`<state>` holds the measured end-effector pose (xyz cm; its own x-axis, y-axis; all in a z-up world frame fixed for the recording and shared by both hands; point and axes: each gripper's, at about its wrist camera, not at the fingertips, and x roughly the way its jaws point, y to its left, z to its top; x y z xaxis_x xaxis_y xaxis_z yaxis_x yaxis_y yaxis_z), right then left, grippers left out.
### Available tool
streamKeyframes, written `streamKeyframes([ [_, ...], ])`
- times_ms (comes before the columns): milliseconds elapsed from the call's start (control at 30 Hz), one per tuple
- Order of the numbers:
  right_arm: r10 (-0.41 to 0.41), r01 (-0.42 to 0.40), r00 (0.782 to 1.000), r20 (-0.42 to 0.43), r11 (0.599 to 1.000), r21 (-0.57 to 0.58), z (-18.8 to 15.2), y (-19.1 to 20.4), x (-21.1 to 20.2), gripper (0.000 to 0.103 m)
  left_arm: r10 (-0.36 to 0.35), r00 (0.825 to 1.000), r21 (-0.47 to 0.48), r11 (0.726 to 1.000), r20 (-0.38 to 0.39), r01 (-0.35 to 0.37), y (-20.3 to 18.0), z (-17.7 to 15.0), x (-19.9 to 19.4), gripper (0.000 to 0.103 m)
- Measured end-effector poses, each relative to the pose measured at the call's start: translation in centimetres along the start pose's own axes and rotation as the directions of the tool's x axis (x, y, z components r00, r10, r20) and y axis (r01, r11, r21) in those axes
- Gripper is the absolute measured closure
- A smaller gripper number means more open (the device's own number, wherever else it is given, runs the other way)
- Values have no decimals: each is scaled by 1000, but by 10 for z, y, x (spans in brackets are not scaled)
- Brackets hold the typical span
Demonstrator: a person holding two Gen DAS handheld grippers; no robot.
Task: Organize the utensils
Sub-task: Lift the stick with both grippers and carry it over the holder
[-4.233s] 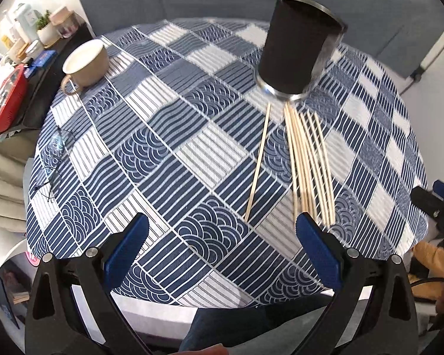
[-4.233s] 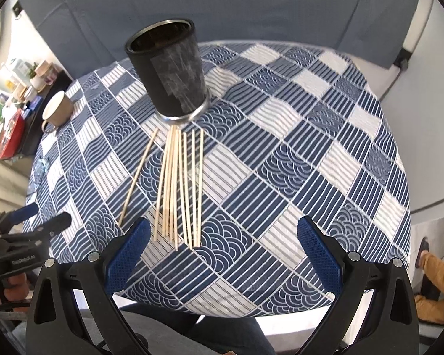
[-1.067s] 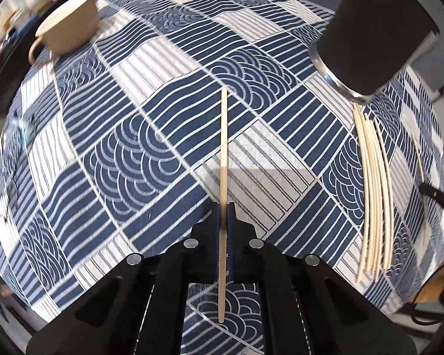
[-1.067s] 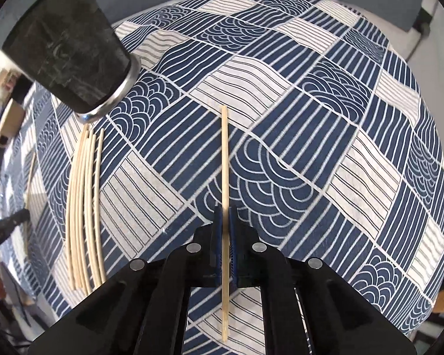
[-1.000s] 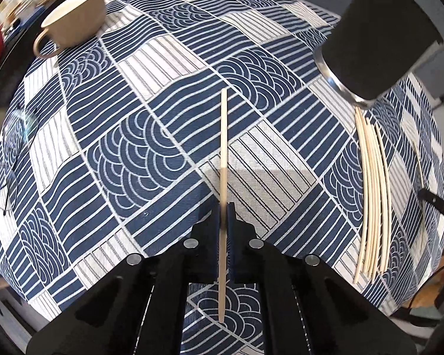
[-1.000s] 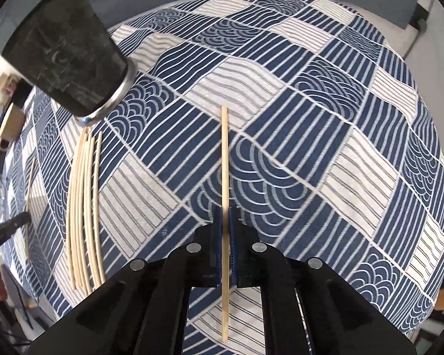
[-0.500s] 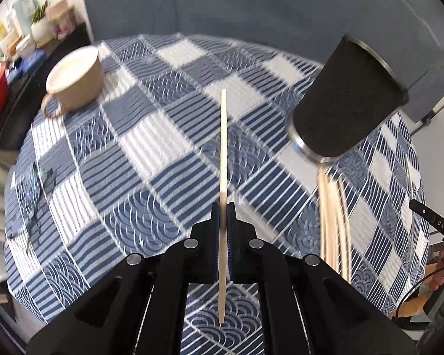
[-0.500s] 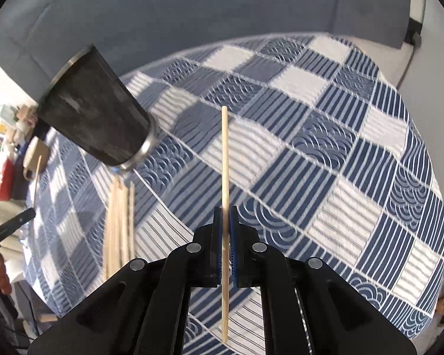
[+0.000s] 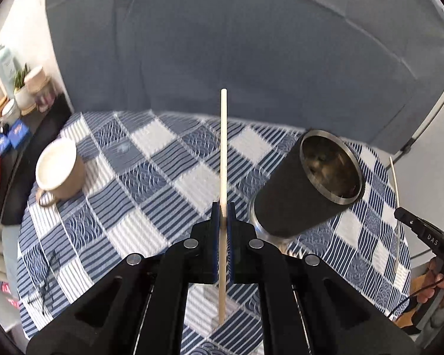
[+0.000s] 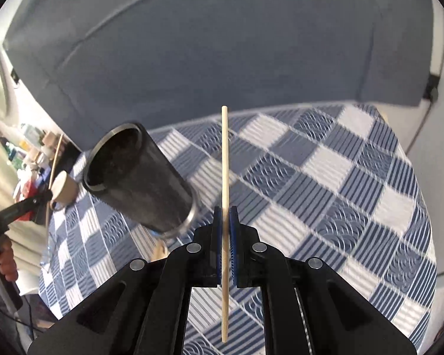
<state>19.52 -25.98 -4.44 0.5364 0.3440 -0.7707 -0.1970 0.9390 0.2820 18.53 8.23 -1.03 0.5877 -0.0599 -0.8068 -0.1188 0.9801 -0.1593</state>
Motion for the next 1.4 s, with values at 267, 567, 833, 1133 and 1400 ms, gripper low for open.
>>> streamKeyframes([
  [267,36,-32,997,72,998,-48,38,26,-4,99,-101,993,18,995,60,100,-29,32,-5,98],
  [567,145,-129,977,158,986,-109,75,57,-8,99,-164,976,41,986,142,160,-63,56,-8,98],
  [833,261,-233,940,222,962,-142,96,82,5,98,-207,957,58,978,201,199,-82,70,2,98],
  [1133,333,-305,894,301,943,-137,95,83,34,98,-235,947,75,972,221,224,-89,66,30,98],
  [1400,344,-318,893,290,939,-133,82,79,59,98,-265,920,81,964,290,252,-84,54,44,98],
])
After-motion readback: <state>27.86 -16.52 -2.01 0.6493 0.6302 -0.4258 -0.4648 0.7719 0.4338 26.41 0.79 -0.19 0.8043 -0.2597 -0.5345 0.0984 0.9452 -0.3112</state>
